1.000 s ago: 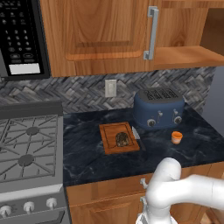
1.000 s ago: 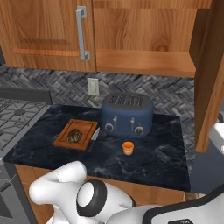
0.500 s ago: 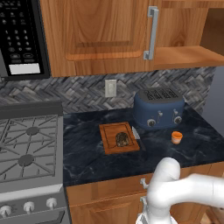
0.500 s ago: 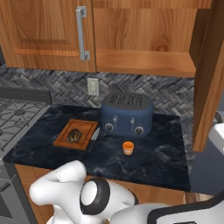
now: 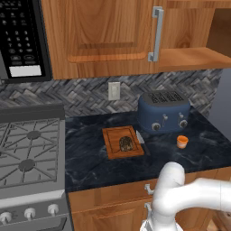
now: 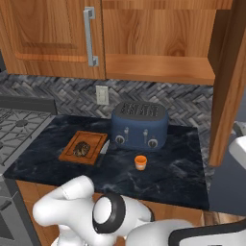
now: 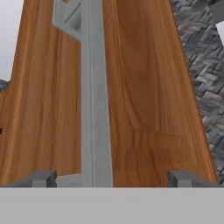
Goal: Pick the bread, place it on the cutting board, pick the jam, place it on the counter, and close the cabinet.
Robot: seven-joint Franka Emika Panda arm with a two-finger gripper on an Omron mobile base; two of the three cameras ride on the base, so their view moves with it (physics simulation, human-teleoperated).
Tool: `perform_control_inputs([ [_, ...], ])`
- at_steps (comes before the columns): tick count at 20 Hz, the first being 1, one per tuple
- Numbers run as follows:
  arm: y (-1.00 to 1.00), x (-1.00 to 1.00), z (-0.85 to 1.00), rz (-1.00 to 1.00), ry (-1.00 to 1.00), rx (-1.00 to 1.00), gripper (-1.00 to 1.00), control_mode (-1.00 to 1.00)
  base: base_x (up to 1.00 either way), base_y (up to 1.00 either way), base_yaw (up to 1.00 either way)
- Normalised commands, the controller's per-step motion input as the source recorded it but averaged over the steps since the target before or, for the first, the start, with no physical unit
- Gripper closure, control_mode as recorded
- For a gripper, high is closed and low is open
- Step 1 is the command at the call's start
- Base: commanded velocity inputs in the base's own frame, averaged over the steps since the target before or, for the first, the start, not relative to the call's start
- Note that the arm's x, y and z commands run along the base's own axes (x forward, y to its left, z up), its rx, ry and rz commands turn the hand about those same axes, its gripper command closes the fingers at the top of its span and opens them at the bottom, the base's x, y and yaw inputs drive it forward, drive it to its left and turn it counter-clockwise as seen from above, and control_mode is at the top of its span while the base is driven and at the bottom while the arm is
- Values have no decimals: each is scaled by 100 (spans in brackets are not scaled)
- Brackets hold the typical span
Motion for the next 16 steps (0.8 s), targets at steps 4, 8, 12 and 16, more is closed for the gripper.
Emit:
perform_control_inputs([
  [4, 1, 8, 0, 9, 0, 0, -100, -100, 0, 0, 0],
  [8, 4, 16, 0, 8, 0, 0, -100, -100, 0, 0, 0],
  [12, 6, 17, 0, 8, 0, 0, -100, -100, 0, 0, 0],
  [16, 11, 11, 0, 8, 0, 0, -100, -100, 0, 0, 0],
])
